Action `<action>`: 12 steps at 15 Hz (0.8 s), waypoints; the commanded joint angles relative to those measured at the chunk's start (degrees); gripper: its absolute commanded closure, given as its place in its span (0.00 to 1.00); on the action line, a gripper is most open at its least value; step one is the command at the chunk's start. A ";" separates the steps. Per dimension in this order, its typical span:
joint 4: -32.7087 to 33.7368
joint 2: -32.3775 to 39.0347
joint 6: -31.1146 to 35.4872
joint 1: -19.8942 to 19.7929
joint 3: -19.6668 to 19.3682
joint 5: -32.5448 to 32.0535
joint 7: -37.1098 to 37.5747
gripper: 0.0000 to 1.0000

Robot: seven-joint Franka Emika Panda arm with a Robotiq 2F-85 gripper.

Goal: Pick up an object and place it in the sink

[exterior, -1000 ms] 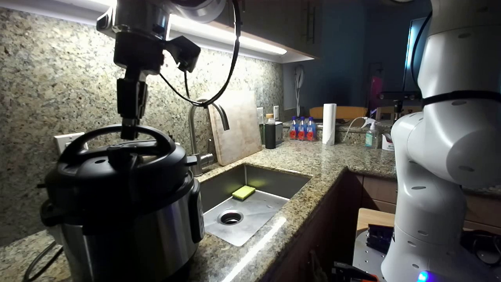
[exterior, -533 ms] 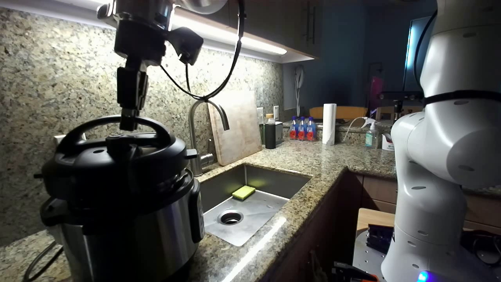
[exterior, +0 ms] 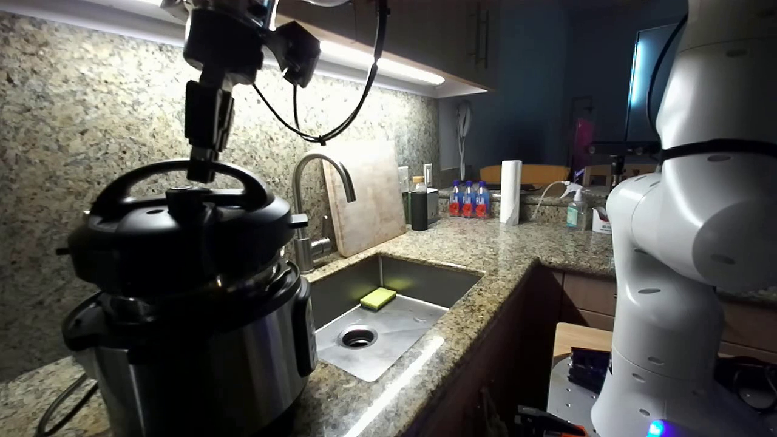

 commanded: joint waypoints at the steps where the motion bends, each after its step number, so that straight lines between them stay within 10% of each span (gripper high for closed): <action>1: 0.37 -3.44 -0.43 -0.05 -0.33 2.03 -0.37 0.87; 12: -0.62 -5.57 -0.48 -1.01 -3.00 3.22 0.82 0.87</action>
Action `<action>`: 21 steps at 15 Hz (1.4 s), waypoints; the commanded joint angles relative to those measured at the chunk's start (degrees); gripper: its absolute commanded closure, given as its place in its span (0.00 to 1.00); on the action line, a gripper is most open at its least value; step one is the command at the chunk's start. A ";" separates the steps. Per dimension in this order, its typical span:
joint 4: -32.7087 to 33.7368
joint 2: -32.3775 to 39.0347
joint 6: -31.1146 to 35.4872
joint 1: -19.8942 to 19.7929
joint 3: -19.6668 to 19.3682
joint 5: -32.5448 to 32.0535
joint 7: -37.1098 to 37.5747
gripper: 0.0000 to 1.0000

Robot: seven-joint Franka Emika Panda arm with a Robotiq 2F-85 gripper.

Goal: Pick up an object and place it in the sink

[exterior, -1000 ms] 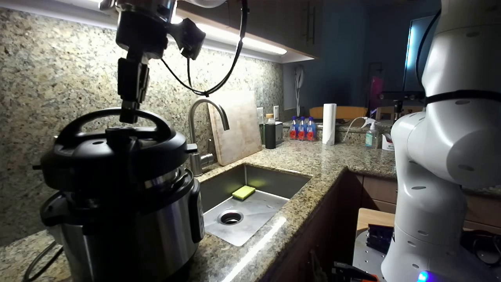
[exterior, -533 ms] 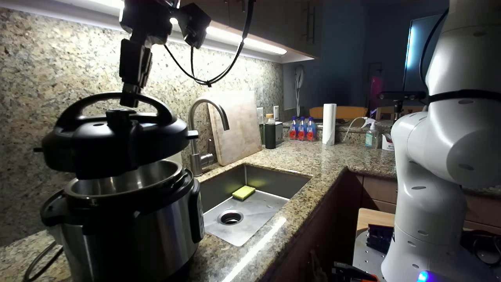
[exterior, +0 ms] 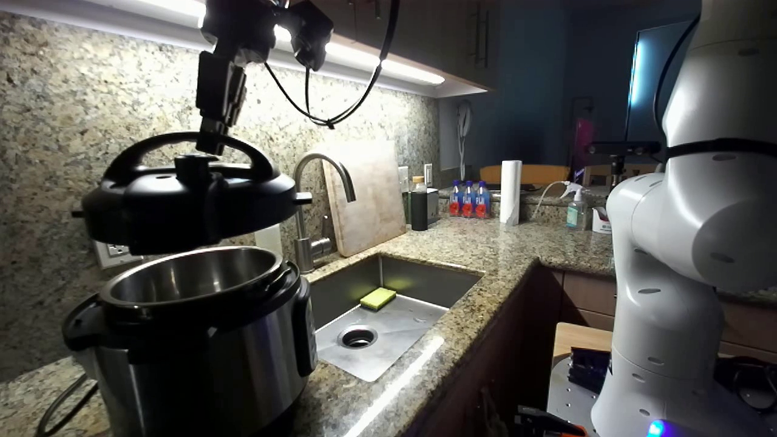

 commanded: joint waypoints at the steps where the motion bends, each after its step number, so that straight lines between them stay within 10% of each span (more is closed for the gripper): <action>1: -0.77 -2.78 -0.34 -1.06 -1.22 2.20 1.07 0.87; 21: -15.75 -16.88 -0.48 -7.31 -7.11 0.31 14.55 0.87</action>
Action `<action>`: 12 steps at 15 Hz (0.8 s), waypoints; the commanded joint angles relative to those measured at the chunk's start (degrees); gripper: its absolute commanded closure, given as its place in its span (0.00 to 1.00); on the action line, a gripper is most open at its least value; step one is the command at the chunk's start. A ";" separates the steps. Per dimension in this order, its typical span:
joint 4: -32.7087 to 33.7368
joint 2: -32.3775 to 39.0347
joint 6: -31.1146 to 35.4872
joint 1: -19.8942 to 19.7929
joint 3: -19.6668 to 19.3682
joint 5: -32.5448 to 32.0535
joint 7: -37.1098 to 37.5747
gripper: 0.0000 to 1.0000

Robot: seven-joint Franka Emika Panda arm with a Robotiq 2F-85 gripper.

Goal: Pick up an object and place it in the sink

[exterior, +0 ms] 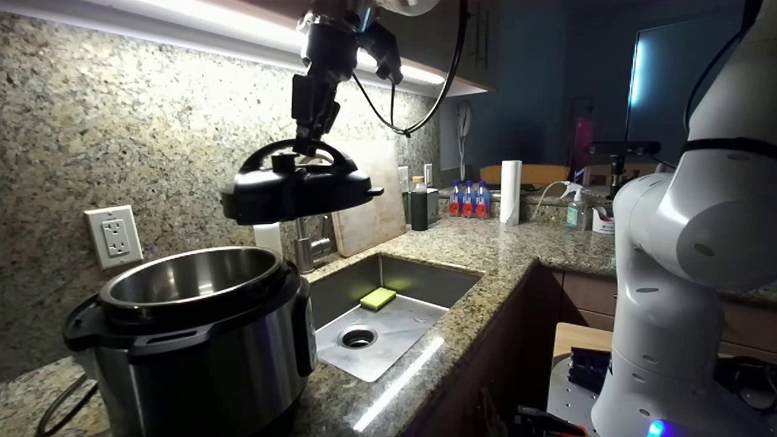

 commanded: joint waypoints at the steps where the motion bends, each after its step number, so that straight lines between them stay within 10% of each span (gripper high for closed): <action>1: -3.14 -4.97 -0.10 -1.94 -0.80 0.06 3.21 0.87; 12: -9.54 -11.49 -2.94 -7.38 -2.32 -2.99 9.42 0.87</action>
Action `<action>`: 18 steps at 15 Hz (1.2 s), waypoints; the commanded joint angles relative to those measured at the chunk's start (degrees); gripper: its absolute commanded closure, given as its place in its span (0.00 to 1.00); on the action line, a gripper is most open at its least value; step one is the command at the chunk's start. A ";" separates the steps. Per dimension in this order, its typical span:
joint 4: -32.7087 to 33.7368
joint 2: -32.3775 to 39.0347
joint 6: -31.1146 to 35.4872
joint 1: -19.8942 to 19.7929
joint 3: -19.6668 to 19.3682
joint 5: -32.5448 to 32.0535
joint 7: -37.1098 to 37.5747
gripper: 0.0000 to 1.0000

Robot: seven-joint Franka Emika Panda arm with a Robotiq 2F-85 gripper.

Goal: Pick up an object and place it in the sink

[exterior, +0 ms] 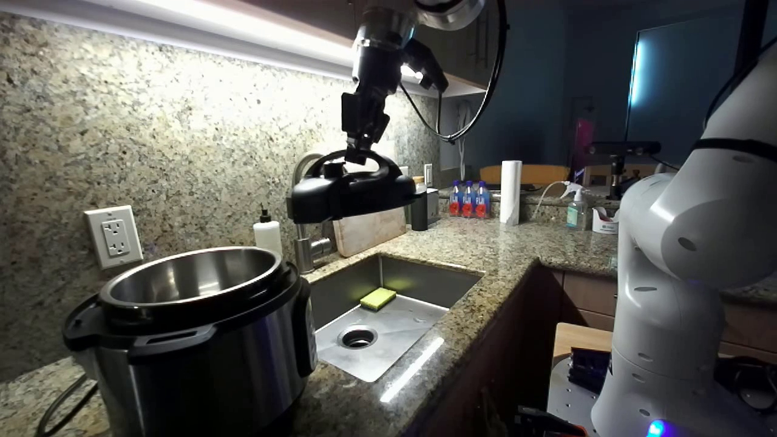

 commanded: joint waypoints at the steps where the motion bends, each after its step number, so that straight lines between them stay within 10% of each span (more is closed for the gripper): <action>1: -2.20 -4.45 -1.53 -1.79 0.11 -1.60 3.58 0.87; 18: -5.07 0.89 -2.48 -4.02 0.00 0.30 15.30 0.87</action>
